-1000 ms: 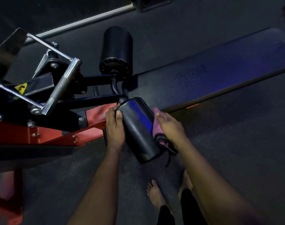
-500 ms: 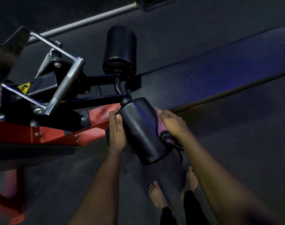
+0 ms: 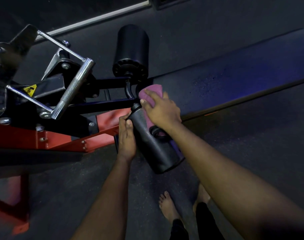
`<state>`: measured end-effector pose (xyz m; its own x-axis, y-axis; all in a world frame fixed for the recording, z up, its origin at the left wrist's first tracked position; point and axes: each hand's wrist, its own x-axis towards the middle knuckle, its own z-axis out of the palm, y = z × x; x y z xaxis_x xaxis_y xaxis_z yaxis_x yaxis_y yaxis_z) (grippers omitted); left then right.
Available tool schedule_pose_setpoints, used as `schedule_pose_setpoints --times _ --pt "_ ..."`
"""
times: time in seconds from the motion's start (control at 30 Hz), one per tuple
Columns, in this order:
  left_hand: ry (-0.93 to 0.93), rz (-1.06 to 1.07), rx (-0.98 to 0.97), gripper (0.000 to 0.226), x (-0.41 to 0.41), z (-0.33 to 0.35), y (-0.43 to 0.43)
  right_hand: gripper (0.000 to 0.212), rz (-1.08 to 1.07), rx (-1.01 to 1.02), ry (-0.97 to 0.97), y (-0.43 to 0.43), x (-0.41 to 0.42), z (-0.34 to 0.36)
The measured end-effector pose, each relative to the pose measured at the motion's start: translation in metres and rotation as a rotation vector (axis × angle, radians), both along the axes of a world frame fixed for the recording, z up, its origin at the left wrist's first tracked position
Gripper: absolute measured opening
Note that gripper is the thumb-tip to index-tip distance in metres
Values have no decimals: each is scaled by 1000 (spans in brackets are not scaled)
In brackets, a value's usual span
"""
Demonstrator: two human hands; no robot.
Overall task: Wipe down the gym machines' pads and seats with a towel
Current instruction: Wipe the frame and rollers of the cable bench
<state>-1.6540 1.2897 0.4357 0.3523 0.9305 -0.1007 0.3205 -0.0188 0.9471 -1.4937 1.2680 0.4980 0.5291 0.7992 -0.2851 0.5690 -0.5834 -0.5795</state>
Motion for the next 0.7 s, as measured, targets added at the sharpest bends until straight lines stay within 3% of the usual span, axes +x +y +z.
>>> schedule_pose_setpoints --times 0.07,0.23,0.37,0.53,0.63,0.7 --pt "9 2 5 21 -2 1 1 54 -57 -6 53 -2 -1 1" --pt "-5 1 26 23 -2 3 0 65 69 79 -374 -47 -50 4" --pt "5 12 27 21 -3 0 1 63 59 94 -287 -42 -35 -1" --pt "25 9 18 19 -5 -3 3 54 -48 -7 72 -8 5 -10" --pt "27 4 -15 20 -4 -1 1 43 -144 27 569 8 37 -37" --pt "27 -4 -43 24 -6 -2 1 51 -191 -22 802 3 49 -55"
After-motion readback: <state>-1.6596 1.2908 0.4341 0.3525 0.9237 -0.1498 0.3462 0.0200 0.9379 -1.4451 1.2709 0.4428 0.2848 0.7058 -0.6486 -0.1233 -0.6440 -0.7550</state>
